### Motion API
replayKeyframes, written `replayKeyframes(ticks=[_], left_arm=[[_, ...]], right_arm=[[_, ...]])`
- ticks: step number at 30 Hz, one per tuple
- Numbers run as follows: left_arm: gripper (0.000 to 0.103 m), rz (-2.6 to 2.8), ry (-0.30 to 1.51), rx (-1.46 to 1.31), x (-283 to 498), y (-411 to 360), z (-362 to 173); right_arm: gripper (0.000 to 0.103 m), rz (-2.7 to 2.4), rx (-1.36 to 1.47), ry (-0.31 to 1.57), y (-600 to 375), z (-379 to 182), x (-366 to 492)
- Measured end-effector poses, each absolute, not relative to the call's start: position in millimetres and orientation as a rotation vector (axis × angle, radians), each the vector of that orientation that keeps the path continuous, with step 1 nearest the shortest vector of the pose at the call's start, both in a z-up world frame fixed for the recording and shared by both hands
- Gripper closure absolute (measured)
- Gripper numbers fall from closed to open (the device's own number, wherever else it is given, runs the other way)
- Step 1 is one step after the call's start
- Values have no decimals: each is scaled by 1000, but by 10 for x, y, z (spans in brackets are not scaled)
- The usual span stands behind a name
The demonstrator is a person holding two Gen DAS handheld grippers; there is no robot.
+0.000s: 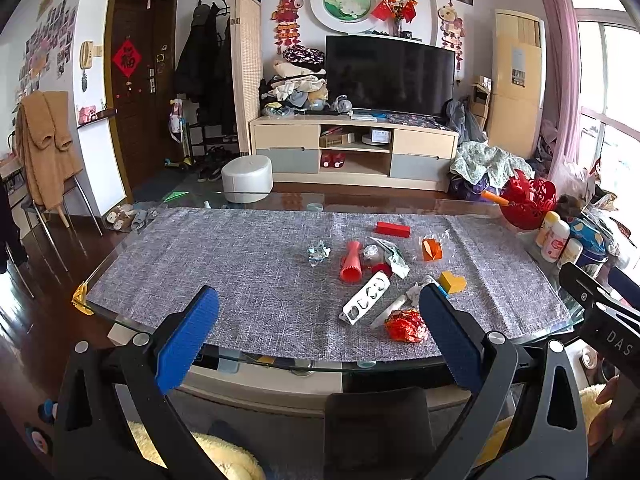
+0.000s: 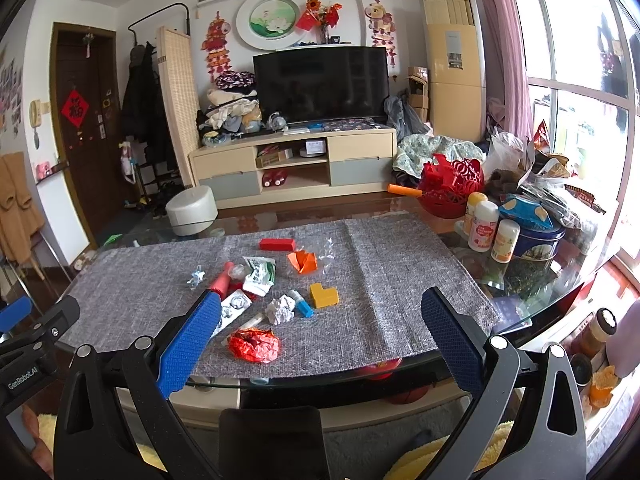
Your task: Collect trash
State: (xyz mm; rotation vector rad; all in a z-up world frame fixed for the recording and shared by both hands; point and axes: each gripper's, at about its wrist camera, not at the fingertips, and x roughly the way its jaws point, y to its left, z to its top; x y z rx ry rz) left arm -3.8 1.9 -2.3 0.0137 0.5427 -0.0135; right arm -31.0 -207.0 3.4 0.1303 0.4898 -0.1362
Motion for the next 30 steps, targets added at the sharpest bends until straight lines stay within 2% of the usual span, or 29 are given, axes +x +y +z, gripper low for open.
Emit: replayKeyframes(ticks=[18,30], left_arm=[[8,9,566,12,61,61,-116],[8,2,670,60,474,70,-565]], right_arm=[[3,-181,151,477,-2142,-39,-223],[3,-124,149,619,-2196,-511,271]])
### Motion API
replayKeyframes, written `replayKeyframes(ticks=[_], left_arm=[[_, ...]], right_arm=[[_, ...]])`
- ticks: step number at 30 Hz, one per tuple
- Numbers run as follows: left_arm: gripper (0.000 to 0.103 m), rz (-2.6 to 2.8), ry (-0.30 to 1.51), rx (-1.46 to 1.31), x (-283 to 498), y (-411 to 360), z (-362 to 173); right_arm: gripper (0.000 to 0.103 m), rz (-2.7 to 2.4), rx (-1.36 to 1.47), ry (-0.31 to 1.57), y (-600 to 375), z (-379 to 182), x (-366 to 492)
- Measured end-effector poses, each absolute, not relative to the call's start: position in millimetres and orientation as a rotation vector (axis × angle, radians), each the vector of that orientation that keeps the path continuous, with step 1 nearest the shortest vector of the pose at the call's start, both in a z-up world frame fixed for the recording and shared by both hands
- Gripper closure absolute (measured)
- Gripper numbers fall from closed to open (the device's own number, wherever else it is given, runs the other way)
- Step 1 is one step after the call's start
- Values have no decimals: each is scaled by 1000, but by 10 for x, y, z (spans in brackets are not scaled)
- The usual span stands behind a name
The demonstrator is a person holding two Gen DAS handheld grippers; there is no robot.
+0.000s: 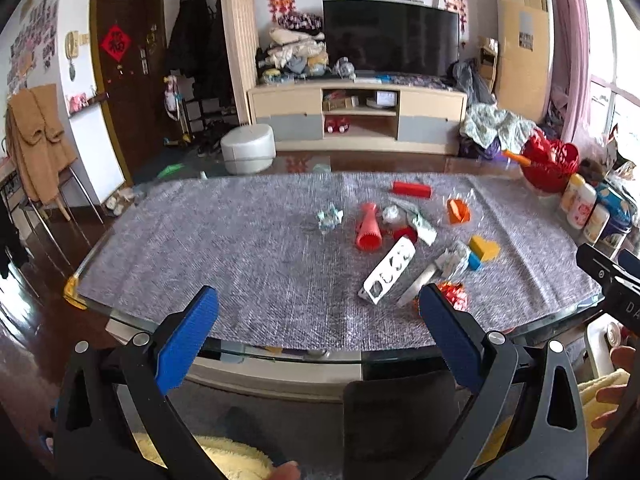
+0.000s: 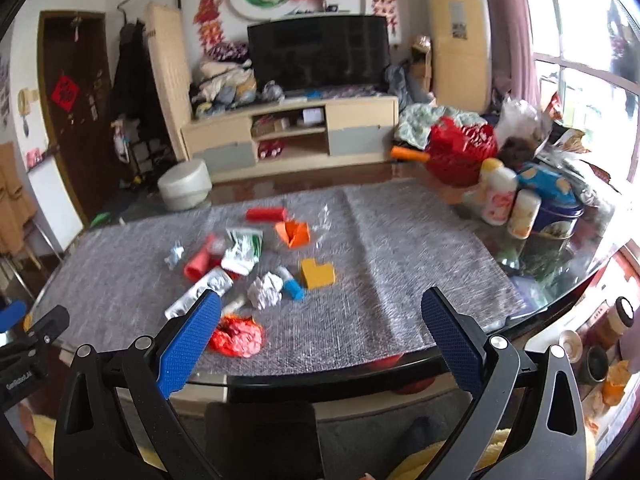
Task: Collect trash
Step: 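Grasp the red wrapper with the right gripper while the left grasps the silver blister pack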
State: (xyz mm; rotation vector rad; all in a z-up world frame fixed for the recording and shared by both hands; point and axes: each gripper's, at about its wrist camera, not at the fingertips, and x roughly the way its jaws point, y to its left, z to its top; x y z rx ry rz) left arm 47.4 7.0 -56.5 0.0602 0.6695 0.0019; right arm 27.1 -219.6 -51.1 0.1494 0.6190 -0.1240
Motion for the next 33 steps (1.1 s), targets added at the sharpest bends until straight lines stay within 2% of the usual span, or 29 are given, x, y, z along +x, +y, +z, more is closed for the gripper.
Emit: replayKeyframes(ticks=[7,11,13,16,28,31,33], left_arm=[[8,-40,750,66,808,94,-889],[11,-41,782,78,972,143,-1005],[23,-37,816,77,1072,202,-1070],[33,-37,847,74,1176,230,-1132],[33,-129,905,97,1603,74,-1275],[33,-169,933,89,1712,7,-1381],[33,-194,951,99,1780,-76,-1474]], right_arm=[[3,-51,192,737,-2167,-852,552],[4,6,124,778,-1936,-1031,680],[10,63,126,815,-1833,-1153,761],[19,113,126,861,-1709,-1318,876],[22,162,109,924,-1489,-1663,1279],[42,189,116,922,-1504,-1667,1313],[45,198,122,918,-1532,-1658,1319]])
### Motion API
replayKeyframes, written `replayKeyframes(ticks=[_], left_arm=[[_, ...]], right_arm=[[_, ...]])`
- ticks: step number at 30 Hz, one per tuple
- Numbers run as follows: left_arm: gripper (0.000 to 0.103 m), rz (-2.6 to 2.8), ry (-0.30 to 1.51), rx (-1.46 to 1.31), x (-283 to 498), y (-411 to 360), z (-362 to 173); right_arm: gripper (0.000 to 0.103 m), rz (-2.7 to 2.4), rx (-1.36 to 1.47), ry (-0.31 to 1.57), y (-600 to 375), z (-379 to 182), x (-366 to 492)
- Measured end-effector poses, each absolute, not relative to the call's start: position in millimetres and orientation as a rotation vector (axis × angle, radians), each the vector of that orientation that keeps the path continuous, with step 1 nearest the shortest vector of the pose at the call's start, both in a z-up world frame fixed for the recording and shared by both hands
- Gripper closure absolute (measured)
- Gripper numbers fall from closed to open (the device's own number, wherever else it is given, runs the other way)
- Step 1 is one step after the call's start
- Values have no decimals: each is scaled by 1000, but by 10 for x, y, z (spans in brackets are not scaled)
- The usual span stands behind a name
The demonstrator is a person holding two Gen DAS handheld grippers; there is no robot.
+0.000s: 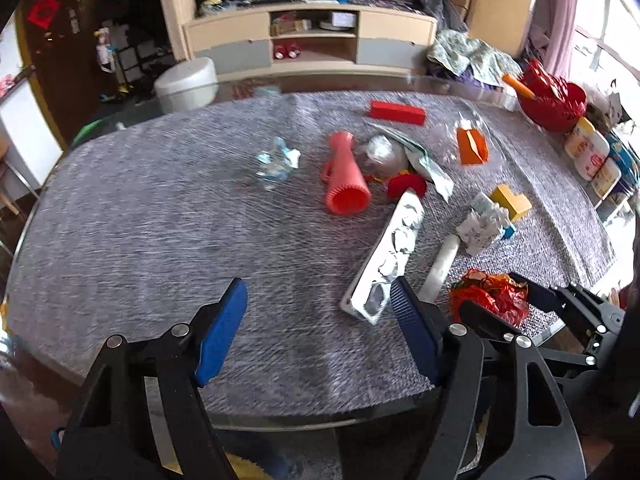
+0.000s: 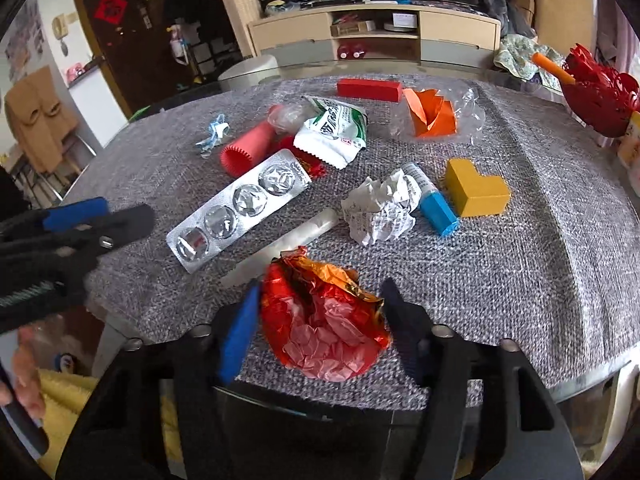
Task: Collect trash
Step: 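Grasp the red wrapper with the right gripper while the left grasps the silver blister pack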
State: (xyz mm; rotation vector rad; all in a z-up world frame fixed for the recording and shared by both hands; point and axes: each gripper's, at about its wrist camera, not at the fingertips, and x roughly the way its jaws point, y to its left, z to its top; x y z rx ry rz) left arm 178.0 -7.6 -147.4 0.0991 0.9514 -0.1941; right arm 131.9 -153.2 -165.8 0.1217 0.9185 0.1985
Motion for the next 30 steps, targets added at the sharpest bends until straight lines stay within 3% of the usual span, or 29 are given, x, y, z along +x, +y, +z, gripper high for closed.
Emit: replayKeyframes(ticks=[8,10,15,23,24,25,26,30], left_arm=[[38,-248,987,108,1909,-218,-1709],[54,-268,1001,105,1925,-245,-1752],[80,-294,1025,88,1886,-261,-1799],[82,-300,999,91,1731,-230,-1690],[83,-297,995,95,1702,-235,-1657],[94,-297,988,98,1661,-229,-1611],[98,-294,985,93,1617,-216,-1570],[98,-284,959,89,1448,-177,-1430]], right_arm=[[49,140,131,882,-1792,-1544,1269],[49,121,139,881,-1859,-1550,1270],[49,100,149,900,-1887,-1605,1287],[49,109,166,894,-1909,-1564,1239],[49,111,167,890,-1913,-1548,1214],[49,114,169,883,-1920,-1512,1182],[49,115,168,877,-1920,-1484,1162],[49,123,177,863,-1902,-1400,1051]])
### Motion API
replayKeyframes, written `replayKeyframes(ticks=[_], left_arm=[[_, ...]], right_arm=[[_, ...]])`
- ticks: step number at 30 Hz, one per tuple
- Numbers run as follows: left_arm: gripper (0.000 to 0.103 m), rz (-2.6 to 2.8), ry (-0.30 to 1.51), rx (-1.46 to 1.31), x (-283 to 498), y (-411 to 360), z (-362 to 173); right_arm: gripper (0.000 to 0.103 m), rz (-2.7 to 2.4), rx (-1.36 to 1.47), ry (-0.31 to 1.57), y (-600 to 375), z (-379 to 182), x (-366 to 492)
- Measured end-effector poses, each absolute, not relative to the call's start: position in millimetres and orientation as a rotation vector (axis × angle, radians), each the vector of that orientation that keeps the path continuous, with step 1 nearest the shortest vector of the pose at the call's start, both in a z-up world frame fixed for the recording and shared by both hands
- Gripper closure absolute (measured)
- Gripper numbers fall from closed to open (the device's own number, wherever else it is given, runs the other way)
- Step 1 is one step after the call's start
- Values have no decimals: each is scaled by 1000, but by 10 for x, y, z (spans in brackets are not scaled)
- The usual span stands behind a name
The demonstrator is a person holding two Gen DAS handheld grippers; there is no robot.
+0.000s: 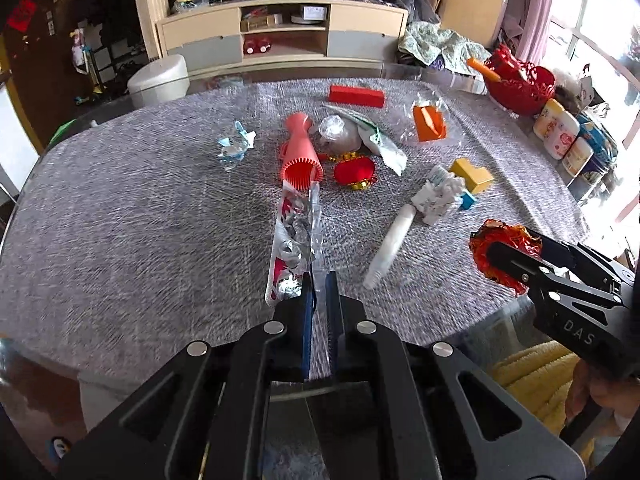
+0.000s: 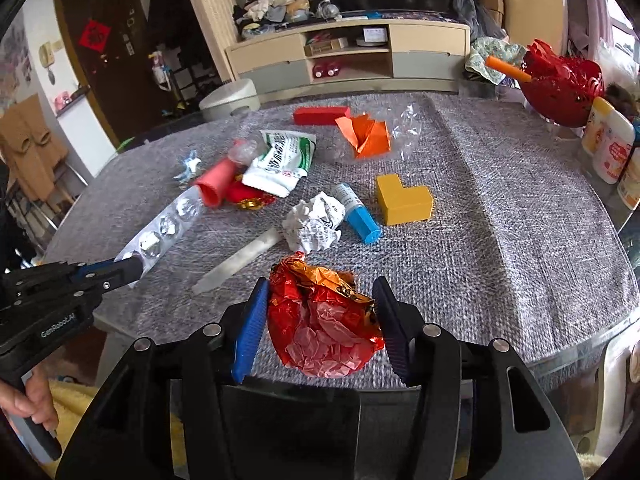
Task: Collect trash
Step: 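Grasp the red wrapper with the right gripper while the left grasps the silver blister pack, then lower both tools into the dark bin and open both grippers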
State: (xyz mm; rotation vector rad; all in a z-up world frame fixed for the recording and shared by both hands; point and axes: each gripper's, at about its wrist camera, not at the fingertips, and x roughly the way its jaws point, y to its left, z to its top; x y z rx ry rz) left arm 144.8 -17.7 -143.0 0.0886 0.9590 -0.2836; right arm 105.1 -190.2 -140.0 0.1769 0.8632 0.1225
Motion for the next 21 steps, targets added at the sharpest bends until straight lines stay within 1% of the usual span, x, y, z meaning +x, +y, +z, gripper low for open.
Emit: replayKeyframes(ticks=[8,12,18,21], left_arm=[[98,-306,908,64,925,-139,-1191],[98,-329,895,45,594,-156,-1160],[98,-359,954,46,170,-253,-1427],[98,-372,1016,40,13,-301,-1676]], right_arm=[[50,145,192,825,-1934,-1184,691],[50,156,172,820,-1883,-1141,434],[50,175,147,873,-1814,-1319,123],[50,164,135,926,-1790,-1517,46]])
